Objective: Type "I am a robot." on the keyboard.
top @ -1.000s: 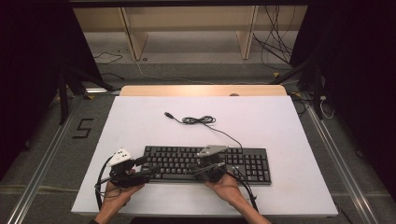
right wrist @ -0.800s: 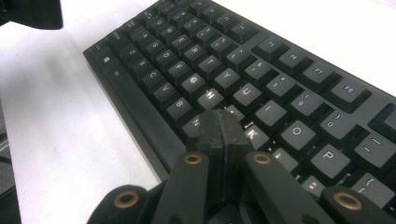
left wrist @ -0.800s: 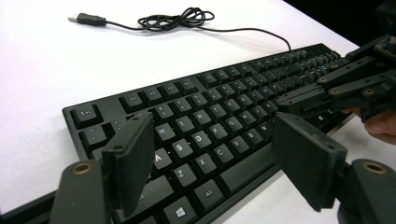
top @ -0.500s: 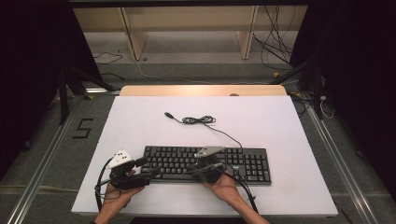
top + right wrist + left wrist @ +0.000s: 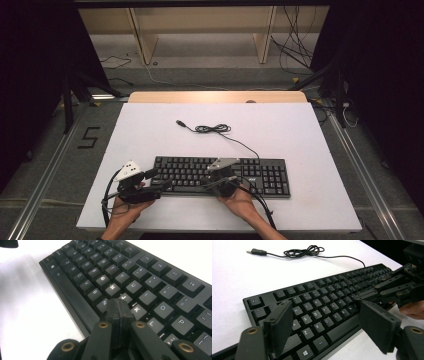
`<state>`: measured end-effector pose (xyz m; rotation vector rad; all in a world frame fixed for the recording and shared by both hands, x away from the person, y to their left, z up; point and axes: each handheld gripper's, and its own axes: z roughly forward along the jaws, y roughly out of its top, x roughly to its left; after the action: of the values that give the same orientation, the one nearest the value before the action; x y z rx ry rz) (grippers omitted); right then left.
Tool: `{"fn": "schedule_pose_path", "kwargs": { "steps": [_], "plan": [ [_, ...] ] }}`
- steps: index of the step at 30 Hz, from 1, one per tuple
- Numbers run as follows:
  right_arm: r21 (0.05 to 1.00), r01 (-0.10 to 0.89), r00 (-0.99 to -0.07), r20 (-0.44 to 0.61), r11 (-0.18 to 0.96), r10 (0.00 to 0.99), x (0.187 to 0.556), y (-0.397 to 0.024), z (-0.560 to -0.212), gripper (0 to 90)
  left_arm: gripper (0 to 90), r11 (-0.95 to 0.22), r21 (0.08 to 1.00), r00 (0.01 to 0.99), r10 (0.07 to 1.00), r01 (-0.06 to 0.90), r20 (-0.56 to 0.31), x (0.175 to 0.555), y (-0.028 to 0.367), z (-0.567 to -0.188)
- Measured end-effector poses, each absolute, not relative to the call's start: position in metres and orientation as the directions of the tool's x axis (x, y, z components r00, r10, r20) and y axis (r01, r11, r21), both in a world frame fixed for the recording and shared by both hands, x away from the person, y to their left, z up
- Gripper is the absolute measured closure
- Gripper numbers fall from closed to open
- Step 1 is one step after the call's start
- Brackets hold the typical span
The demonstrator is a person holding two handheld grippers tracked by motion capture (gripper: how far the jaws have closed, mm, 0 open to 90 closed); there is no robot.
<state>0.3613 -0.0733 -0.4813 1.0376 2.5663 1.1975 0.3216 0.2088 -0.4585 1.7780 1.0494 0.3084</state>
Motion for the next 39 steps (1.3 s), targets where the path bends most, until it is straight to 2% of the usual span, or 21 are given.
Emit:
{"fn": "schedule_pose_path", "kwargs": {
  "steps": [1,2,5,11,16,20,24,39],
  "plan": [
    [0.718,0.536,-0.756,0.173,0.444,0.631,0.362,-0.074,-0.481,89.7,26.7,-0.115,0.853,0.590,0.769,0.510,-0.249,0.322,0.209,-0.459],
    [0.719,0.541,-0.753,0.184,0.437,0.632,0.362,-0.075,-0.480,83.8,26.7,-0.113,0.854,0.589,0.769,0.508,-0.249,0.322,0.210,-0.459],
    [0.738,0.538,-0.756,0.209,0.407,0.620,0.362,-0.079,-0.476,78.9,26.6,-0.105,0.856,0.584,0.772,0.506,-0.251,0.322,0.211,-0.459],
    [0.770,0.520,-0.768,0.233,0.369,0.596,0.357,-0.084,-0.466,53.2,26.5,-0.100,0.859,0.580,0.777,0.501,-0.247,0.322,0.212,-0.459],
    [0.782,0.514,-0.776,0.249,0.353,0.580,0.353,-0.085,-0.461,41.5,26.6,-0.093,0.862,0.574,0.781,0.498,-0.247,0.322,0.213,-0.459],
    [0.791,0.507,-0.785,0.260,0.343,0.563,0.351,-0.086,-0.458,36.5,26.6,-0.092,0.864,0.572,0.783,0.495,-0.244,0.322,0.214,-0.459],
    [0.796,0.500,-0.795,0.265,0.342,0.545,0.347,-0.086,-0.456,38.2,26.6,-0.092,0.866,0.570,0.786,0.492,-0.241,0.322,0.214,-0.459],
    [0.772,0.496,-0.800,0.227,0.398,0.556,0.341,-0.081,-0.462,74.1,26.5,-0.092,0.867,0.569,0.788,0.490,-0.238,0.322,0.214,-0.460]
  ]
}}
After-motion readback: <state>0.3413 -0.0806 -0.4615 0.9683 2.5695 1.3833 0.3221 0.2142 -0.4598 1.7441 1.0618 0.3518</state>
